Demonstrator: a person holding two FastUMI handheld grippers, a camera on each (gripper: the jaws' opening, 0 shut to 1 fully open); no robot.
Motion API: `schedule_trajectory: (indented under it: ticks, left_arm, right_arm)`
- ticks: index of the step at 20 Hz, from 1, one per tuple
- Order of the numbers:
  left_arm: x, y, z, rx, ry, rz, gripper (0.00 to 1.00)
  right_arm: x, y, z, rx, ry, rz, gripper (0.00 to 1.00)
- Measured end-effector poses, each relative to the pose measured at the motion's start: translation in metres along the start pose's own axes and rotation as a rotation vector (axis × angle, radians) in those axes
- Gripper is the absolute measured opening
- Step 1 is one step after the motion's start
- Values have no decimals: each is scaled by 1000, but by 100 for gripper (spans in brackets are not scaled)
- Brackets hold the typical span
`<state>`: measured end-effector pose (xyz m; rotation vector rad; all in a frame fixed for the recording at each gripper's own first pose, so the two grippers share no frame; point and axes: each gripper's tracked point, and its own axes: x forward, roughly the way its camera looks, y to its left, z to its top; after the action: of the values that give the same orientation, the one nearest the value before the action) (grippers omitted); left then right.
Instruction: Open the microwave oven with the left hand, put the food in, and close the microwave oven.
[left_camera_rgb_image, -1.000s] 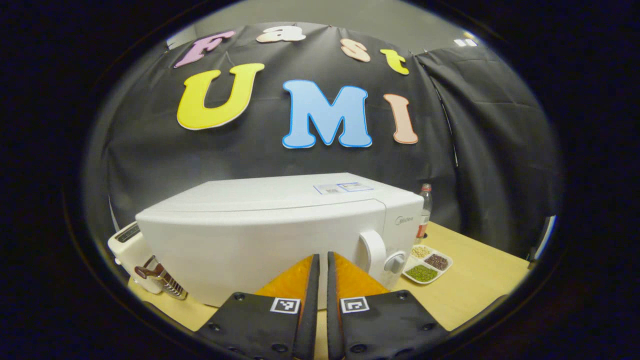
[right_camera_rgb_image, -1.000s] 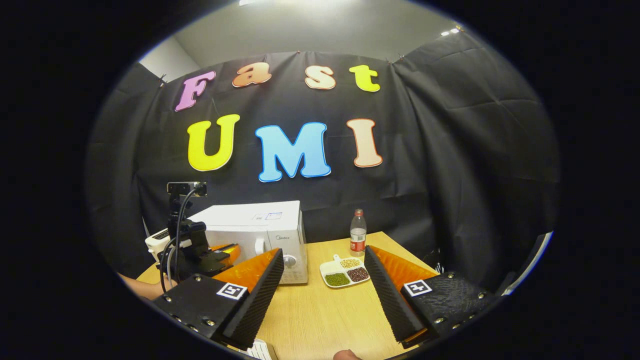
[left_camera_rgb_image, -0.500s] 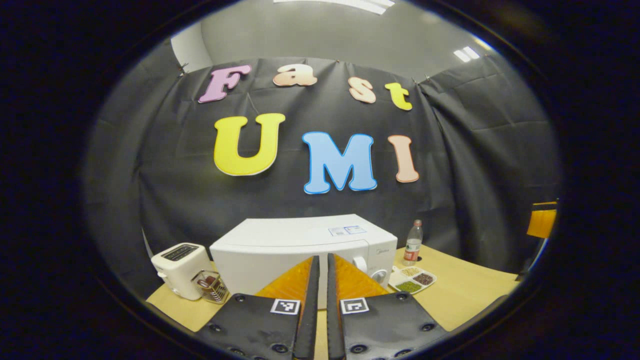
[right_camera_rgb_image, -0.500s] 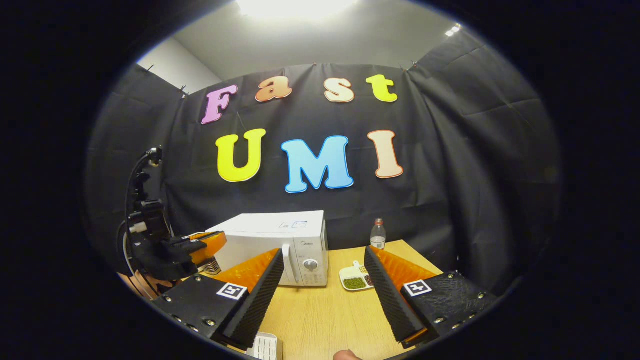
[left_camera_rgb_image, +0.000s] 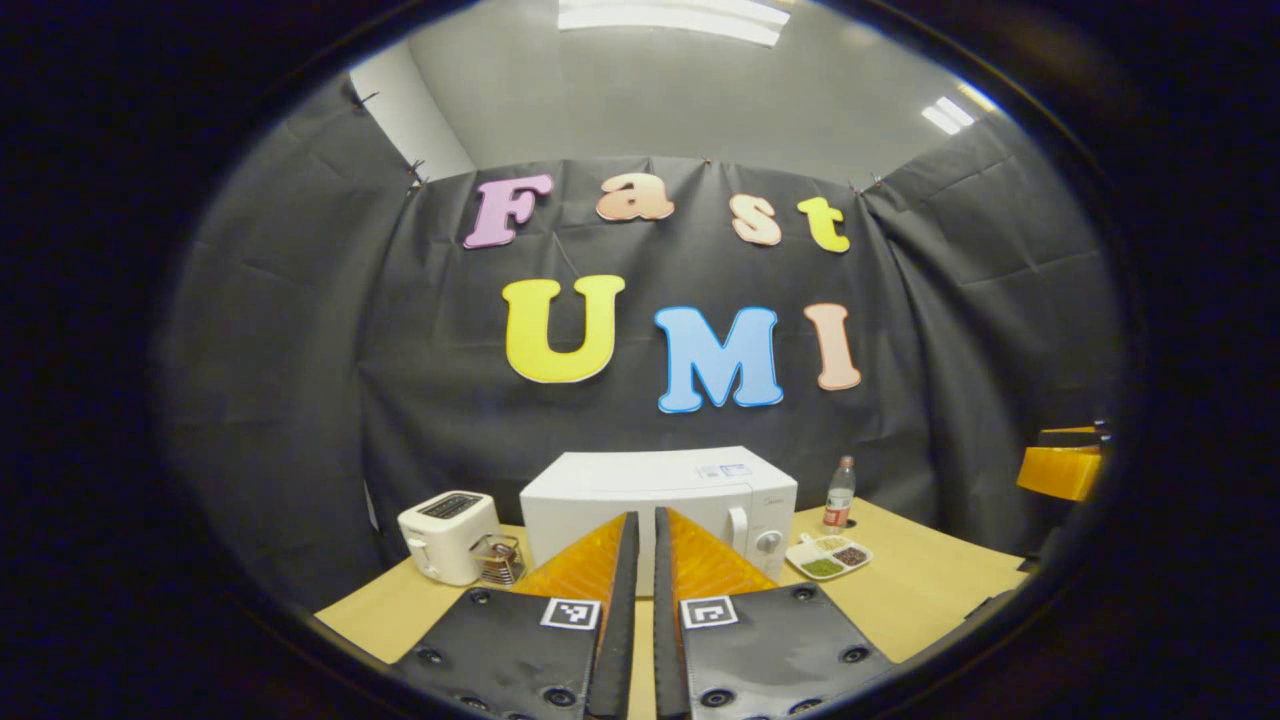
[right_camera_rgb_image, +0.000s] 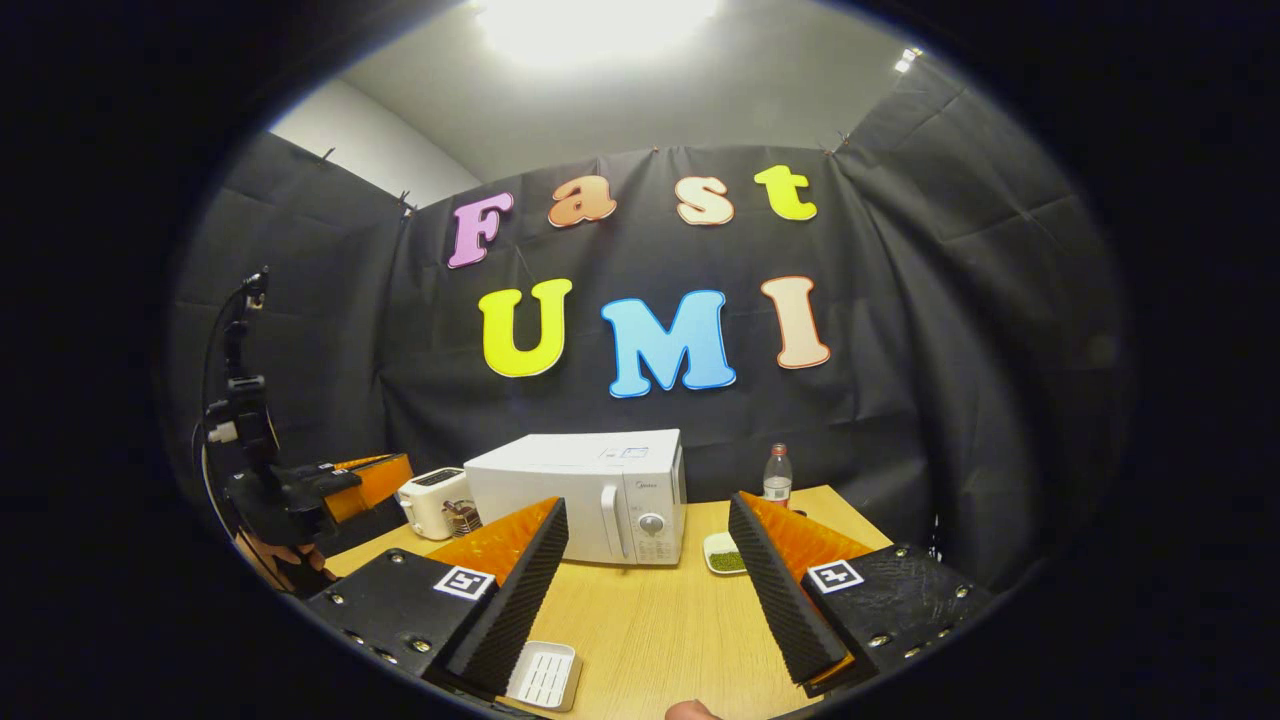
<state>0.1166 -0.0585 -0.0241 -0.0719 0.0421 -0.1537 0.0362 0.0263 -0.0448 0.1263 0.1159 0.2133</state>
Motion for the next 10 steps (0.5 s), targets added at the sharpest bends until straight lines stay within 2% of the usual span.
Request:
schedule_trajectory:
  ticks: [10]
  left_arm:
    - [-74, 28, 20, 12, -27, 40, 15]
  right_arm:
    - [-19, 28, 4, 0, -31, 22, 98]
